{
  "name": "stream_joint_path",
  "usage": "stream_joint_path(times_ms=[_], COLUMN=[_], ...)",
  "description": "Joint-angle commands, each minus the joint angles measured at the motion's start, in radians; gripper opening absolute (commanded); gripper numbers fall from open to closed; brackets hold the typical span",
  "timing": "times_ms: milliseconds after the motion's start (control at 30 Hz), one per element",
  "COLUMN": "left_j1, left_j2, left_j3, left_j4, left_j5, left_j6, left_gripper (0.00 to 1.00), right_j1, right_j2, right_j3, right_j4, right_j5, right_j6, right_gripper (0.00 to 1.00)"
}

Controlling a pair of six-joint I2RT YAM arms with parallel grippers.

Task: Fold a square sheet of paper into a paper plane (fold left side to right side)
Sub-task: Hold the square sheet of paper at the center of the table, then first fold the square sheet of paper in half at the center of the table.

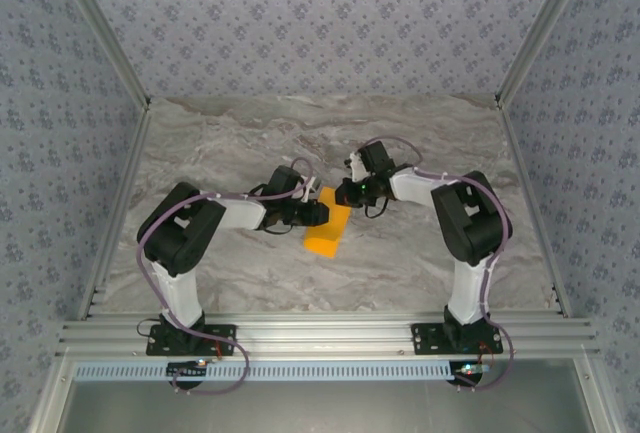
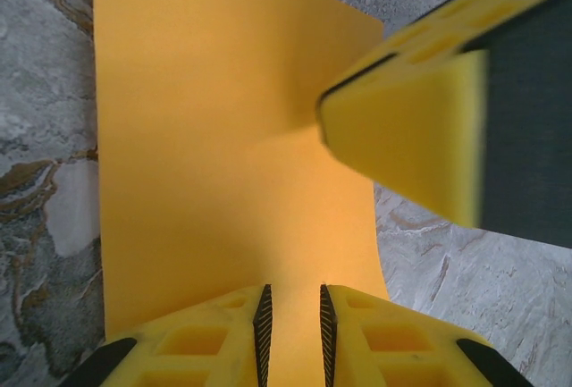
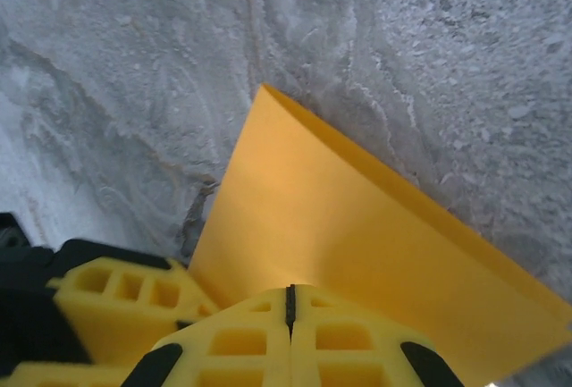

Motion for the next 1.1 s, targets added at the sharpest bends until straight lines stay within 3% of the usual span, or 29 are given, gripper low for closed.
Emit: stream_joint_path(times_ms=[0,300,1067], left_j1=[-0.007,-0.007,-0.029], left_j2=[-0.006,-0.082,-0.301], left_j3=[-0.039,-0.114,-0.311], left_j4=[-0.077,-0.073,-0.141], left_j5=[-0.031,-0.004,0.111], left_j6=[0.02,0.032,0.124], left_gripper=[0.24,0.24,0.23], right_j1=[0.009,0.002,-0.008], right_j2=[0.042,0.087,0.123], right_j3=[0.047,0.049,0.051], right_j4=[-0.066,-0.191,-0.208], right_j5=[0.038,0.155,0.157], right_j6=[-0.007,-0.051,-0.068], right_gripper=[0.03,0.03,0.04])
